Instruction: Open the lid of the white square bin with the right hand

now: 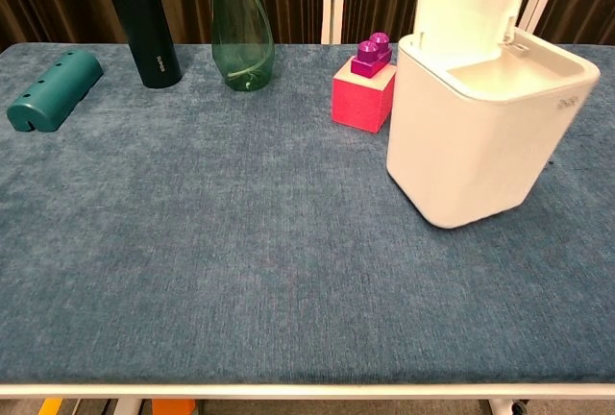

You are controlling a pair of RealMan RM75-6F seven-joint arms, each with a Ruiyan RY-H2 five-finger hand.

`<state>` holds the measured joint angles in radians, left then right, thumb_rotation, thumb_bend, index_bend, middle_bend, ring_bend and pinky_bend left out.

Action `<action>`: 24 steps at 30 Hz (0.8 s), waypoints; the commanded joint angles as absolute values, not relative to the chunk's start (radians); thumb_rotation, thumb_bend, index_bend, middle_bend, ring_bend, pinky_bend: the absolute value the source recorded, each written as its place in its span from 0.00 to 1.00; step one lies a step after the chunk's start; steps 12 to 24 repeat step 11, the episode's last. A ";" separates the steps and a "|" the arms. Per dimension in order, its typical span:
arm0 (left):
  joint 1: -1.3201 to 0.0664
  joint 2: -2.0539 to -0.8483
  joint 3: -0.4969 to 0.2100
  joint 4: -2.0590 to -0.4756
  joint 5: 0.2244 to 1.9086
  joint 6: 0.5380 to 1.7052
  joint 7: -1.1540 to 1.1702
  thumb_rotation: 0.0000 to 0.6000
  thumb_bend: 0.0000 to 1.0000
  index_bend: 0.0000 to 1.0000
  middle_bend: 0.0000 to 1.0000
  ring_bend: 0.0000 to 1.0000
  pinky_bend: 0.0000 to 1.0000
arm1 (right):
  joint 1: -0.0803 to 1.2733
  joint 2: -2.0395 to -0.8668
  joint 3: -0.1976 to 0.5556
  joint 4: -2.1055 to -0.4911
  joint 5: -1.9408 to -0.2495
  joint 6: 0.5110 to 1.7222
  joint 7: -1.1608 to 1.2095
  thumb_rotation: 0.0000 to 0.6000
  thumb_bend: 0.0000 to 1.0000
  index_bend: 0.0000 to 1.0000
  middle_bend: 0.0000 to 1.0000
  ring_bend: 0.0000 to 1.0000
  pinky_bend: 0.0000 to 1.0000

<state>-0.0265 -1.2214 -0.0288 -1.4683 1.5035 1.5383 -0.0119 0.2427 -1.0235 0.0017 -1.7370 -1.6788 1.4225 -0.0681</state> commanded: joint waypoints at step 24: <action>-0.028 -1.227 -0.030 -1.473 1.504 1.537 -0.006 1.00 0.00 0.16 0.14 0.08 0.12 | 0.090 -1.107 -0.049 -1.609 -1.686 1.594 0.048 1.00 0.37 0.01 0.07 0.00 0.00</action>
